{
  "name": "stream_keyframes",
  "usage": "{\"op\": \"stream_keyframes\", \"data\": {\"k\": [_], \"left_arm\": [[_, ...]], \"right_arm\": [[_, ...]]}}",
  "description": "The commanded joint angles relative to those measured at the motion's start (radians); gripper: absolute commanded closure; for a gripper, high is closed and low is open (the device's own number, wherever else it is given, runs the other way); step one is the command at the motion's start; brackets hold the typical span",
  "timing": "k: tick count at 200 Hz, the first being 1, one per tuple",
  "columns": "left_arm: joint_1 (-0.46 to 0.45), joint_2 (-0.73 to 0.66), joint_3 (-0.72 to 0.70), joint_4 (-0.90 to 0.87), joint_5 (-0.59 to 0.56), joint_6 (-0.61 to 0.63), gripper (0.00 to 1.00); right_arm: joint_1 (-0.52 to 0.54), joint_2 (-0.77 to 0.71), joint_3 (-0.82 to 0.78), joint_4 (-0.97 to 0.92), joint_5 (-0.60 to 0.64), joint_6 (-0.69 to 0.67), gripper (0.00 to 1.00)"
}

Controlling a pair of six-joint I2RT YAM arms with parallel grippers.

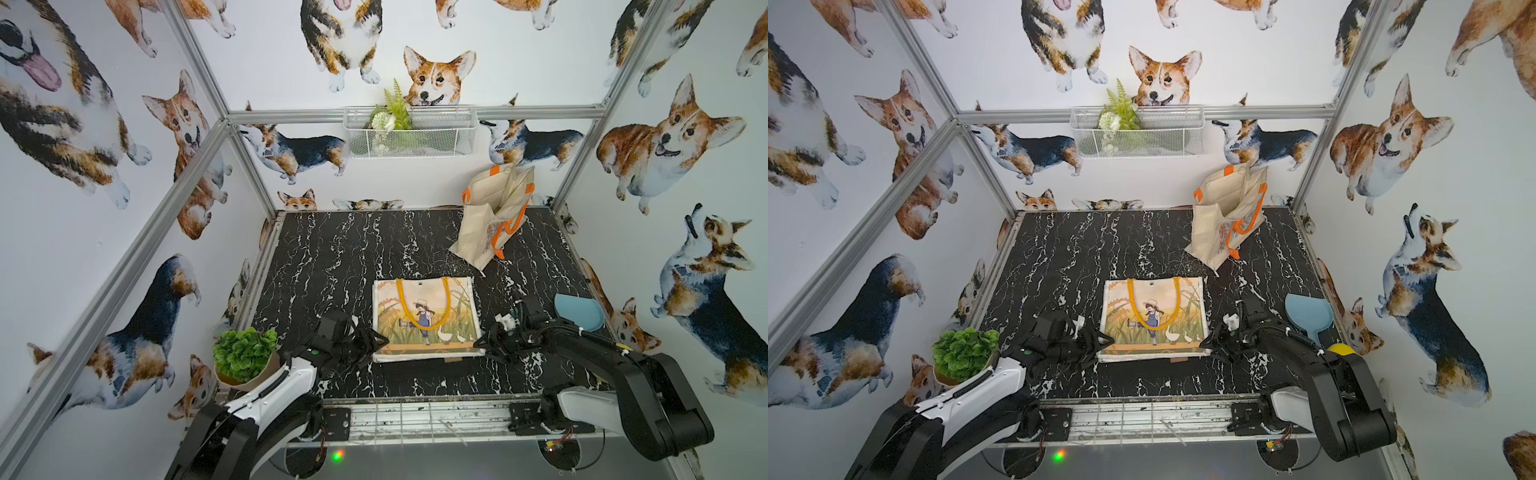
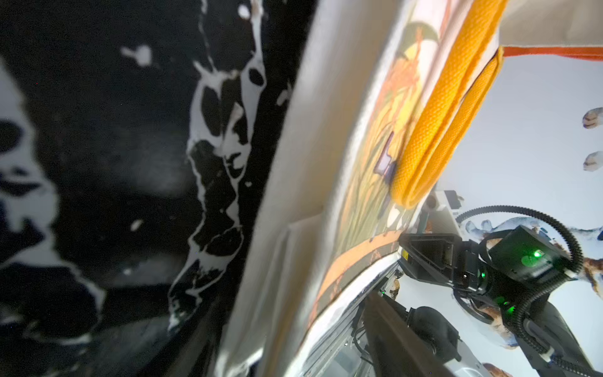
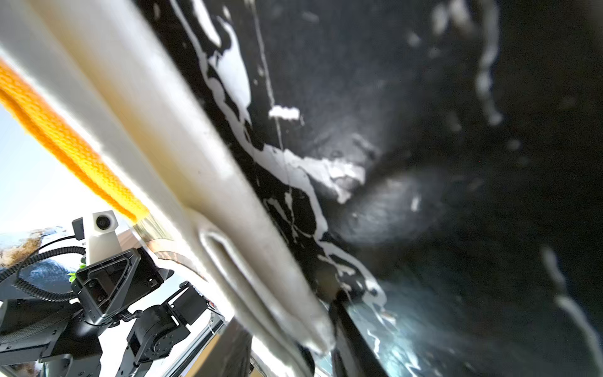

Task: Put away the canvas bag
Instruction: Adjust the canvas bag.

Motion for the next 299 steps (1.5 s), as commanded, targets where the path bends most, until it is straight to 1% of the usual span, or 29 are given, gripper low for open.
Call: {"op": "stream_keyframes", "data": {"k": [1, 17, 22, 26, 45, 48, 59, 70, 84, 103, 111, 117, 130, 159, 196, 210, 220, 233, 236, 240, 254, 268, 283, 299], "left_arm": [[-0.02, 0.02, 0.008, 0.019, -0.036, -0.02, 0.34], [-0.026, 0.014, 0.009, 0.016, -0.039, -0.02, 0.39], [-0.026, 0.008, 0.009, 0.009, -0.041, -0.02, 0.41], [-0.026, 0.002, 0.009, 0.004, -0.043, -0.019, 0.42], [-0.026, -0.032, 0.015, -0.028, -0.059, -0.012, 0.46], [-0.027, -0.038, 0.016, -0.034, -0.062, -0.011, 0.47], [-0.026, -0.054, 0.021, -0.055, -0.069, -0.005, 0.49], [-0.027, -0.066, 0.03, -0.074, -0.074, 0.003, 0.53], [-0.026, -0.074, 0.043, -0.091, -0.074, 0.012, 0.59], [-0.027, -0.073, 0.062, -0.105, -0.072, 0.02, 0.72], [-0.026, -0.07, 0.068, -0.108, -0.07, 0.025, 0.74], [-0.027, -0.067, 0.073, -0.111, -0.07, 0.027, 0.78], [-0.026, -0.061, 0.083, -0.111, -0.065, 0.032, 0.88], [-0.027, -0.052, 0.104, -0.118, -0.064, 0.041, 1.0], [-0.026, -0.064, 0.163, -0.15, -0.055, 0.055, 1.0], [-0.027, -0.068, 0.227, -0.163, -0.041, 0.063, 1.0], [-0.024, -0.056, 0.295, -0.193, -0.039, 0.085, 1.0], [-0.016, -0.007, 0.406, -0.246, -0.03, 0.131, 1.0], [-0.012, 0.009, 0.436, -0.256, -0.025, 0.144, 1.0], [-0.007, 0.033, 0.471, -0.272, -0.02, 0.158, 1.0], [0.01, 0.113, 0.605, -0.326, 0.001, 0.208, 1.0], [0.03, 0.179, 0.75, -0.378, 0.012, 0.253, 1.0], [0.055, 0.221, 0.845, -0.415, 0.022, 0.277, 1.0], [0.078, 0.237, 0.876, -0.422, 0.034, 0.281, 1.0]], "right_arm": [[0.0, 0.002, -0.01, -0.025, 0.129, 0.022, 0.66], [0.0, -0.004, -0.006, -0.028, 0.127, 0.023, 0.7], [0.0, -0.005, -0.004, -0.031, 0.128, 0.023, 0.76], [0.0, -0.009, -0.003, -0.033, 0.128, 0.02, 0.79], [0.0, -0.02, 0.006, -0.045, 0.129, 0.014, 0.81], [0.0, -0.021, 0.008, -0.047, 0.13, 0.013, 0.83], [0.0, -0.029, 0.013, -0.059, 0.133, 0.007, 0.85], [0.001, -0.041, 0.02, -0.073, 0.136, 0.002, 0.9], [0.0, -0.062, 0.032, -0.101, 0.145, -0.009, 0.91], [0.0, -0.091, 0.051, -0.141, 0.159, -0.023, 0.92], [0.0, -0.091, 0.058, -0.154, 0.162, -0.026, 0.93], [0.001, -0.121, 0.063, -0.163, 0.162, -0.027, 0.93], [0.0, -0.134, 0.072, -0.177, 0.157, -0.03, 0.93], [0.0, -0.166, 0.094, -0.203, 0.146, -0.02, 0.94], [0.0, -0.205, 0.157, -0.241, 0.101, 0.012, 0.94], [0.0, -0.228, 0.211, -0.242, 0.091, 0.042, 0.95], [0.0, -0.221, 0.282, -0.257, 0.091, 0.05, 0.96], [0.0, -0.171, 0.403, -0.292, 0.089, 0.036, 0.96], [0.001, -0.146, 0.452, -0.311, 0.087, 0.025, 0.96], [0.0, -0.123, 0.473, -0.325, 0.085, 0.015, 0.96], [0.0, -0.001, 0.671, -0.412, 0.077, -0.029, 0.96], [-0.001, 0.074, 0.826, -0.462, 0.078, -0.046, 0.96], [-0.002, 0.124, 0.931, -0.486, 0.076, -0.046, 0.96], [-0.002, 0.15, 0.973, -0.501, 0.065, -0.044, 0.96]]}}
